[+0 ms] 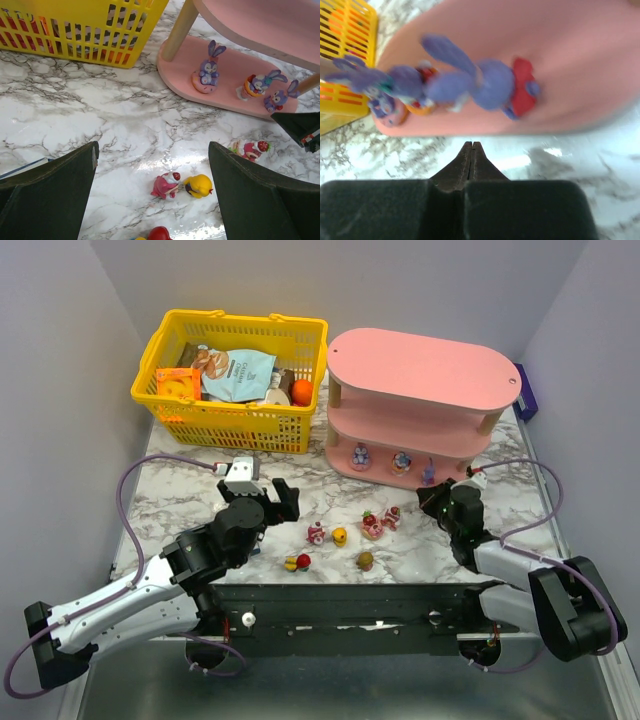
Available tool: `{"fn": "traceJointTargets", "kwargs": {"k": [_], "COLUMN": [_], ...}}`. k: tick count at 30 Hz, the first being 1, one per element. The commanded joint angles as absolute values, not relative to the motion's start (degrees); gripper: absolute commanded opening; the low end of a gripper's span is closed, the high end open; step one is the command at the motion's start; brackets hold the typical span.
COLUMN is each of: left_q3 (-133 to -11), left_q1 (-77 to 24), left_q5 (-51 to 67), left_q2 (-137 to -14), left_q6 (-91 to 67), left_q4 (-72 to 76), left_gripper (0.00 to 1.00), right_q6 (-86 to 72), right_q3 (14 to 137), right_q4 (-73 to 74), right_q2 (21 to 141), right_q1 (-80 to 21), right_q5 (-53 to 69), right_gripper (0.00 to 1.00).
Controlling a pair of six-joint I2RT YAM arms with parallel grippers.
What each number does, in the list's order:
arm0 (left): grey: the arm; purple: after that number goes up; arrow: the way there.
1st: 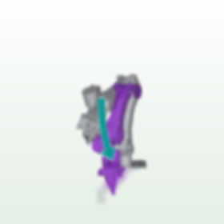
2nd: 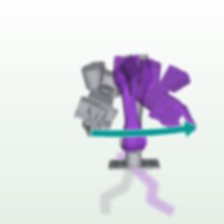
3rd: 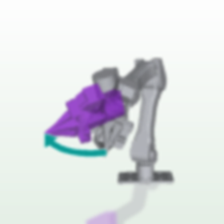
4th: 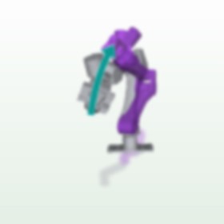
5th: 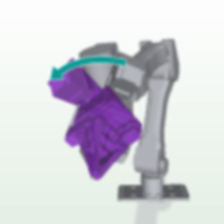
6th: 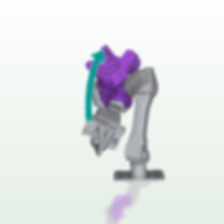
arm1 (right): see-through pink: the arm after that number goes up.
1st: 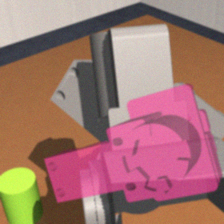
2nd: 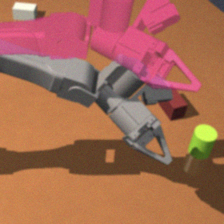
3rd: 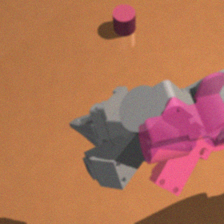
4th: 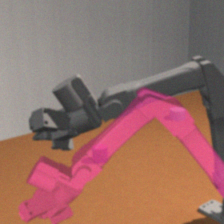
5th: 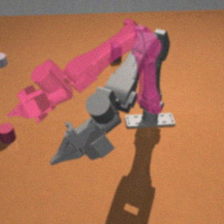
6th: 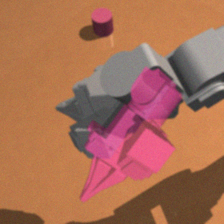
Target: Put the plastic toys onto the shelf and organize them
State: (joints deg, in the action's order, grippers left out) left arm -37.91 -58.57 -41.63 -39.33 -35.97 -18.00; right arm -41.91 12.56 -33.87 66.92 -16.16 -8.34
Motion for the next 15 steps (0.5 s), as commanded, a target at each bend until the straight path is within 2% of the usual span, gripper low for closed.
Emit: {"fn": "traceJointTargets", "kwargs": {"k": [1, 10, 15], "left_q3": [-37.3, -37.4, -37.4], "left_q1": [-58.1, -57.6, -57.5], "left_q5": [-41.0, -40.2, -40.2], "left_q2": [-39.6, -40.3, -39.8], "left_q6": [-35.3, -35.2, -35.3], "left_q4": [-15.9, -15.6, -15.8], "left_gripper": [0.99, 0.99, 0.99], "right_q6": [-47.1, -52.5, -59.1], "right_q3": [7.2, 3.1, 3.2], "right_q4": [-38.3, -47.4, -52.1], "right_q2": [64.7, 63.9, 69.0], "right_q1": [-16.2, -16.2, -16.2], "right_q5": [-10.9, -12.5, -12.6], "right_gripper": [0.01, 0.01, 0.01]}}
